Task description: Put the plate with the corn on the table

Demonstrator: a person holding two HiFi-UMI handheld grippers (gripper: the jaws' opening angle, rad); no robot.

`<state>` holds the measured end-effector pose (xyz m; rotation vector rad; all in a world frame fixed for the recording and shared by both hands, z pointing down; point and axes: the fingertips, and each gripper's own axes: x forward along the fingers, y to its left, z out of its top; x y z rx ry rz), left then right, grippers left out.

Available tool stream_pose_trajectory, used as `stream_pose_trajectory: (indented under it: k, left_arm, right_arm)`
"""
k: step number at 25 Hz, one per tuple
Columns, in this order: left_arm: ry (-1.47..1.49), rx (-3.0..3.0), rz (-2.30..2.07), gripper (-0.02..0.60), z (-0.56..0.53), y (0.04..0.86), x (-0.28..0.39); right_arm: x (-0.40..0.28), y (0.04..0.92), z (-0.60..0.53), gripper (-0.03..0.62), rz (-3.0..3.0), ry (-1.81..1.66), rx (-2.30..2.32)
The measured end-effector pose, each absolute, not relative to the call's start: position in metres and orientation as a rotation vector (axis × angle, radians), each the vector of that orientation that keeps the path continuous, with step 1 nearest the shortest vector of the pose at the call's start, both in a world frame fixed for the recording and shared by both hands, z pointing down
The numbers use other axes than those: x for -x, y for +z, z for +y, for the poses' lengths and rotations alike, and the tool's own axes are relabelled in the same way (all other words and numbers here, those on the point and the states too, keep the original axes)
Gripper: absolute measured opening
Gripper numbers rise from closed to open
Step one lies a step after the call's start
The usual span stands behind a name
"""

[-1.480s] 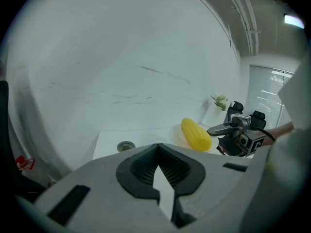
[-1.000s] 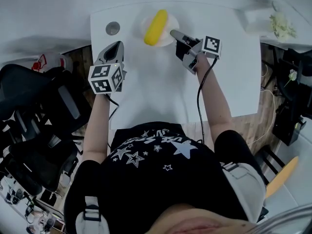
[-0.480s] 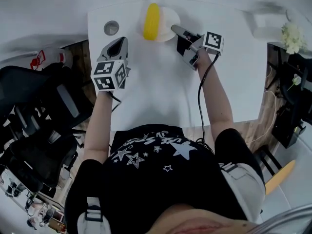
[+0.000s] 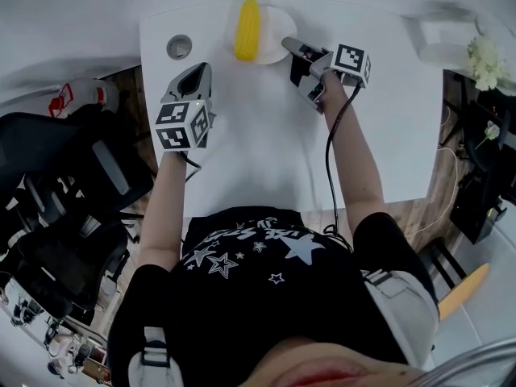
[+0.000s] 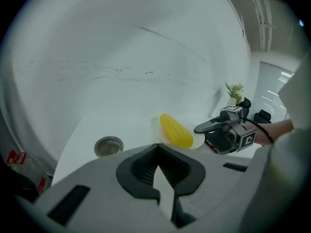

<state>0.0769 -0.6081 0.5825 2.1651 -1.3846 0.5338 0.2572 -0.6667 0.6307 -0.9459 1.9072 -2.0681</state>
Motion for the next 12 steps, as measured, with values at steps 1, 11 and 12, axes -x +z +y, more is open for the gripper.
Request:
stream_pose_trajectory:
  k: [1, 11, 12]
  left_arm:
    - [0.537, -2.164, -1.385, 0.006, -0.607, 0.583, -0.077]
    - [0.548, -2.149, -1.396, 0.006, -0.594, 0.58, -0.076]
    - [0.547, -2.149, -1.399, 0.006, -0.593, 0.579, -0.075]
  right_arm:
    - [-0.257, 0.631, -0.666, 0.023, 1.91, -2.076, 0.98]
    - [-0.256, 0.633, -0.661, 0.015, 2.01, -2.104, 1.227]
    - [-0.256, 0.633, -0.66, 0.015, 2.032, -2.097, 1.255]
